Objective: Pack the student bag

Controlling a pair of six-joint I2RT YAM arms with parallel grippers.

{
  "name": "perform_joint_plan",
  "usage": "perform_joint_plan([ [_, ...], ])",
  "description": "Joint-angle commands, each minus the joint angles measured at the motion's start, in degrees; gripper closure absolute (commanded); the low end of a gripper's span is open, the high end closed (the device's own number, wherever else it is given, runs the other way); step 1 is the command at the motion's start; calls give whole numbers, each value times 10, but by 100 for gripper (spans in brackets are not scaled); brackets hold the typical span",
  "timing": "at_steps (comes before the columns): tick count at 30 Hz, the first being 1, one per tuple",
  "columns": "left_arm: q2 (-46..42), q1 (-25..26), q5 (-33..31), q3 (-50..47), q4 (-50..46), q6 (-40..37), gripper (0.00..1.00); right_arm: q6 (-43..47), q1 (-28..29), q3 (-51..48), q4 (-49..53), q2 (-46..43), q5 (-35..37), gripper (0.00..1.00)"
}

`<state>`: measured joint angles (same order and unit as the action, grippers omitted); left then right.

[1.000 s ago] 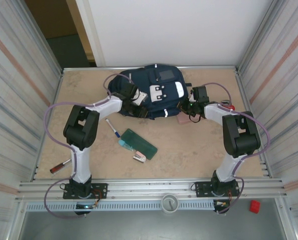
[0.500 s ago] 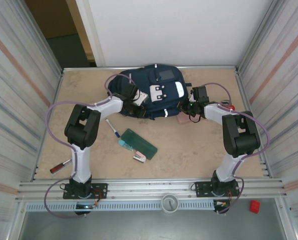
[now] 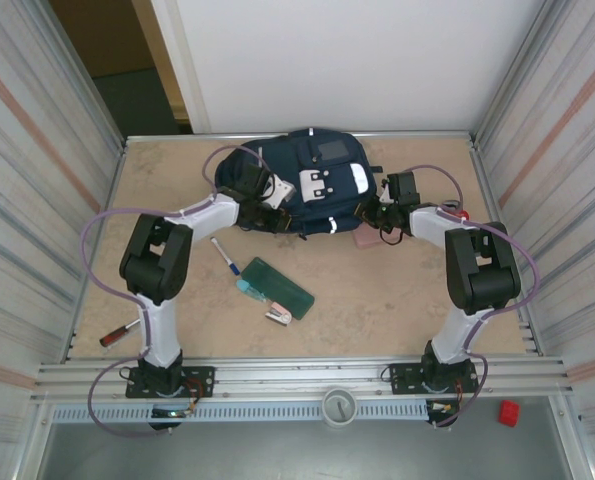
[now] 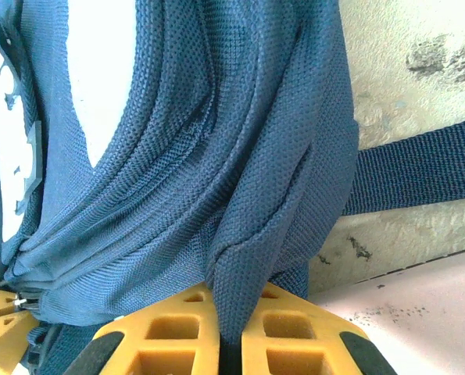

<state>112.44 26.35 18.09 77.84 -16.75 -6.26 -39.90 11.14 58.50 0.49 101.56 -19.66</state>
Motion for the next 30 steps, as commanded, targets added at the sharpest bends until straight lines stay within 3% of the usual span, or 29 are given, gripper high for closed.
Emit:
perform_joint_plan([
  [1, -47, -5, 26, -6, 26, -29, 100, 22, -8, -6, 19, -15, -9, 95],
  [8, -56, 3, -90, 11, -7, -101, 100, 33, -15, -2, 29, -14, -12, 97],
  [17, -29, 59, -234, 73, -84, -235, 100, 48, -14, 10, 46, -8, -19, 99],
  [30, -24, 73, -369, 76, -143, -293, 100, 52, -18, 10, 56, -8, -9, 100],
])
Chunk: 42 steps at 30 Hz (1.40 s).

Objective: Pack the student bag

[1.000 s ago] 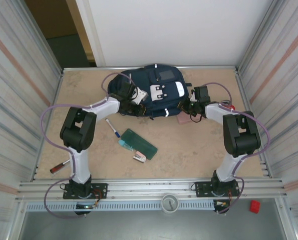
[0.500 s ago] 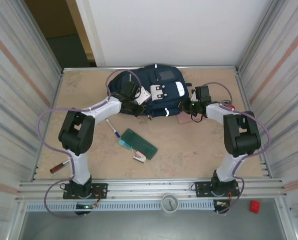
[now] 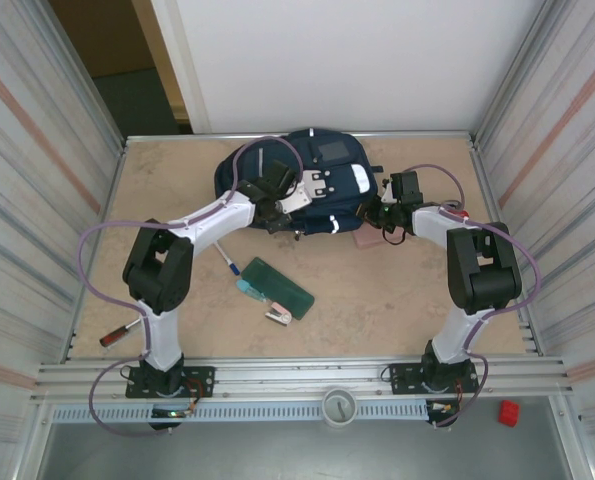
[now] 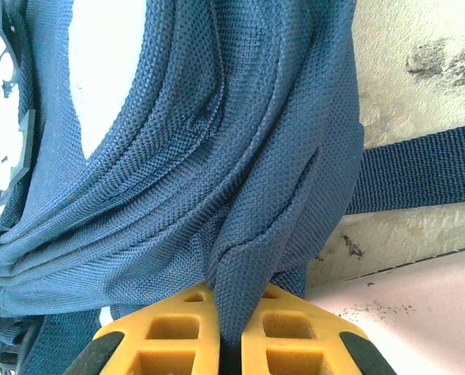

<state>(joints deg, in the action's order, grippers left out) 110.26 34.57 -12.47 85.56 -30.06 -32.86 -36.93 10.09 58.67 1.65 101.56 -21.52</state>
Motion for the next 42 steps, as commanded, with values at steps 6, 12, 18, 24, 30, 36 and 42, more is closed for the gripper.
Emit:
perform_joint_plan([
  [6, -11, -39, -41, -26, -12, -19, 100, 24, -18, 9, 50, -18, 13, 100],
  [12, -53, -80, -19, -74, 7, -9, 100, 23, -43, 19, 50, -48, -6, 100],
  [18, -94, -82, 67, -115, 14, 22, 100, 25, -51, 67, 61, -49, -32, 100],
  [24, -138, -57, 148, -152, 29, 59, 100, 63, -48, 139, 117, -19, -53, 100],
  [30, -140, -5, 187, -154, 65, 89, 100, 69, -18, 167, 138, 18, -60, 80],
  [36, -105, 14, 191, -111, 68, 108, 100, 62, -48, 111, 162, -56, -18, 48],
  [42, -101, 14, 203, -114, 83, 107, 100, -30, 23, -41, 69, -149, -50, 38],
])
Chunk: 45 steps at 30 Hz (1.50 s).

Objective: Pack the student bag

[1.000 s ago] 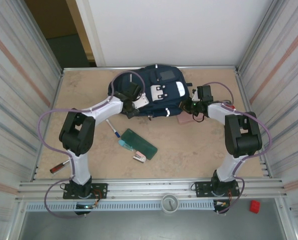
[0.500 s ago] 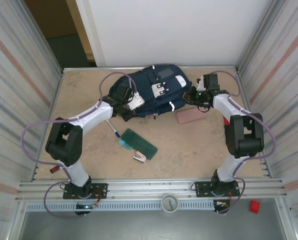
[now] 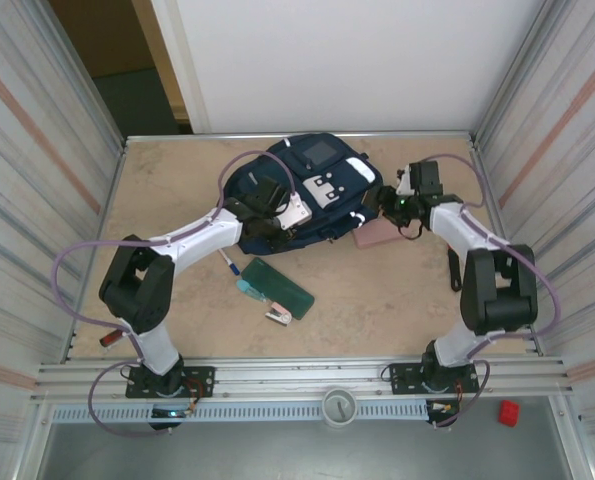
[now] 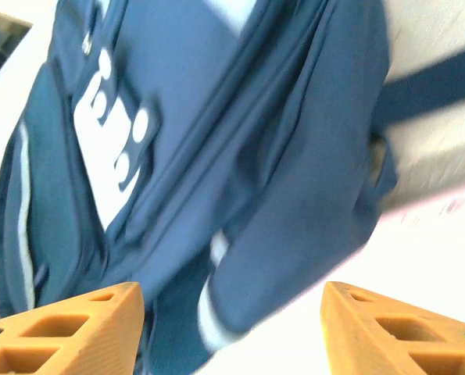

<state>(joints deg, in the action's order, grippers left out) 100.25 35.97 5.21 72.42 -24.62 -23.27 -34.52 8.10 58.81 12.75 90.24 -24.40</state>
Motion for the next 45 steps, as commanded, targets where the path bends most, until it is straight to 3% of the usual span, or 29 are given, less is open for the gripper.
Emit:
perform_joint_plan([
  [1, -2, 0, 26, 16, 29, 10, 100, -71, 63, -61, -59, -43, -13, 36],
  [7, -4, -3, 31, 4, 26, 2, 100, -133, 160, -85, -136, -4, 48, 34],
  [16, 18, -16, 62, -2, 26, 12, 100, -194, 171, -64, -233, 87, 67, 46],
  [24, 30, -42, 70, 6, 19, 35, 100, -208, 167, -68, -266, 101, 67, 100],
  [39, -5, -74, -10, 32, -35, -13, 100, -74, 157, -59, -141, 14, 149, 100],
  [45, -2, -71, 28, 49, -58, -55, 100, -48, 153, -44, -116, 14, 139, 100],
])
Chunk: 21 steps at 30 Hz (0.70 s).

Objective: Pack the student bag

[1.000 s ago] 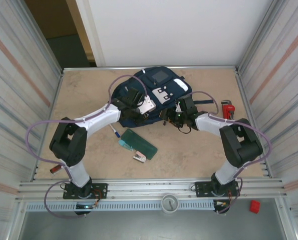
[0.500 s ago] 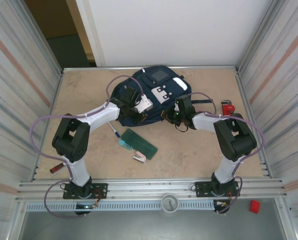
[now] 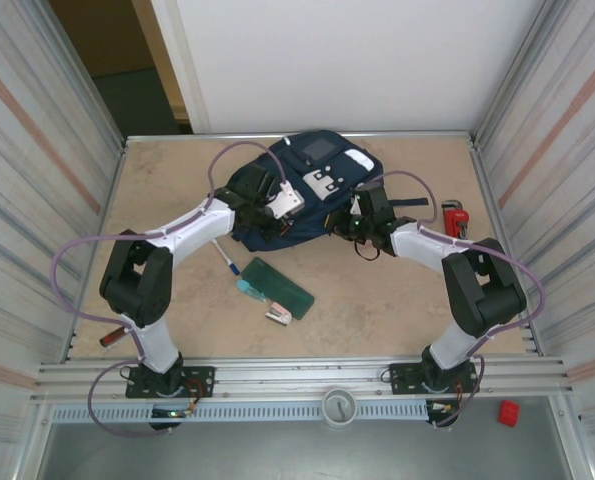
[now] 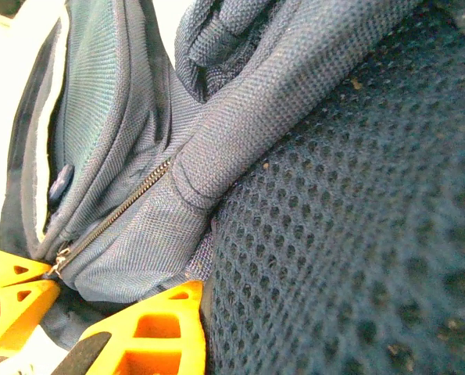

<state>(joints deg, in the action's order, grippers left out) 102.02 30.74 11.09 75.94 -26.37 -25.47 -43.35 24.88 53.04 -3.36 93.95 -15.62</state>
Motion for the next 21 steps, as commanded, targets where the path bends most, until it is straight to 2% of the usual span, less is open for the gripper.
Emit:
perform_joint_plan([
  [1, -21, -17, -21, 14, -44, -44, 100, 41, -17, 16, 44, -21, 42, 100],
  [5, -28, -11, 73, 14, -55, -71, 100, 39, -18, 34, 37, -9, 7, 100],
  [9, -27, 1, 147, 7, -10, -57, 100, 22, -14, 46, 19, 7, -17, 100],
  [12, -13, 8, 149, 23, 20, -10, 100, 13, -7, 51, 10, 15, -21, 100],
  [21, 40, 20, 151, 34, 12, 90, 100, -18, -1, 14, -36, 24, -19, 100],
])
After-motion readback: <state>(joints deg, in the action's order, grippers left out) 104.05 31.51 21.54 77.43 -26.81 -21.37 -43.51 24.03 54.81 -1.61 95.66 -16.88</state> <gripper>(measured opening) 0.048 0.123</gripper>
